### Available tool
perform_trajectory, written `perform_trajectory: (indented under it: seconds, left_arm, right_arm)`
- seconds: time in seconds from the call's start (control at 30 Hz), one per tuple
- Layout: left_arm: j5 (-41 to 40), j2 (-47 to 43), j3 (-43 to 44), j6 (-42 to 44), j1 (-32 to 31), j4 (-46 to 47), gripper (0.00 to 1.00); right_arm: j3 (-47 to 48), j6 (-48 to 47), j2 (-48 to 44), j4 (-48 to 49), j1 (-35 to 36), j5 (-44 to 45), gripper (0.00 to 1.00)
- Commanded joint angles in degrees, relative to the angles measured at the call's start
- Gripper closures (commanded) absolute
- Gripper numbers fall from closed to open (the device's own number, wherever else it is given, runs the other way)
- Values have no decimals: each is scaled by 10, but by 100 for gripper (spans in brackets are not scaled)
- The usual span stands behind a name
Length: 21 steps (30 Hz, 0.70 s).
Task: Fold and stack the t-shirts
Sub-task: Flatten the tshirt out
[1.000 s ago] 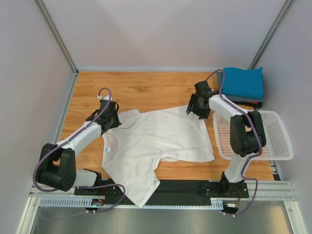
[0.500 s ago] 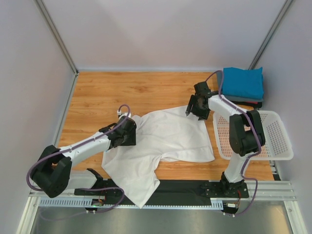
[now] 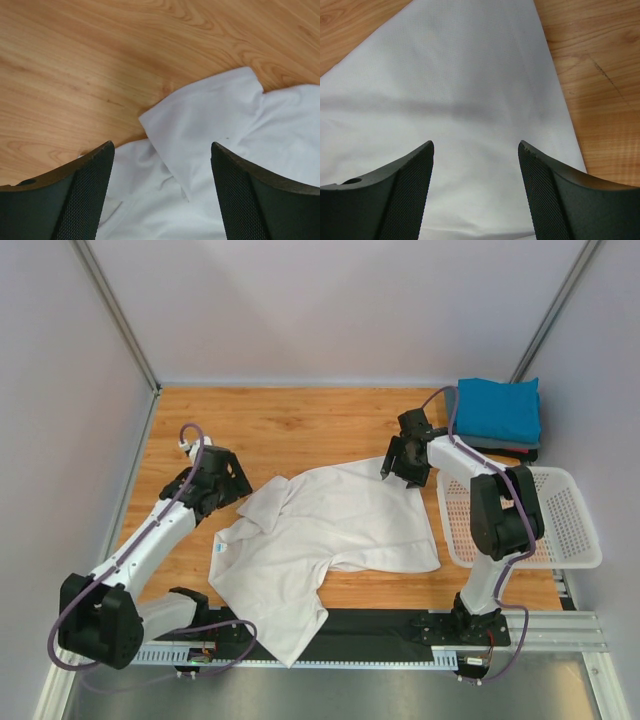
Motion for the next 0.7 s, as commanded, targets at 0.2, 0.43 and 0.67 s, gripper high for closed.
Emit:
perform_trajectory:
  seconds: [0.2, 0.43, 0.67]
  left_arm:
    - [76, 44, -76, -156, 72, 67, 19]
    - [93, 81, -119, -192, 95, 157, 28]
    - [102, 137, -123, -219, 97, 212, 35]
  right_arm:
    - [2, -2, -22, 6, 2, 4, 30]
    - [7, -4, -15, -3, 2, 6, 30]
    - [6, -2, -14, -9, 2, 12, 30]
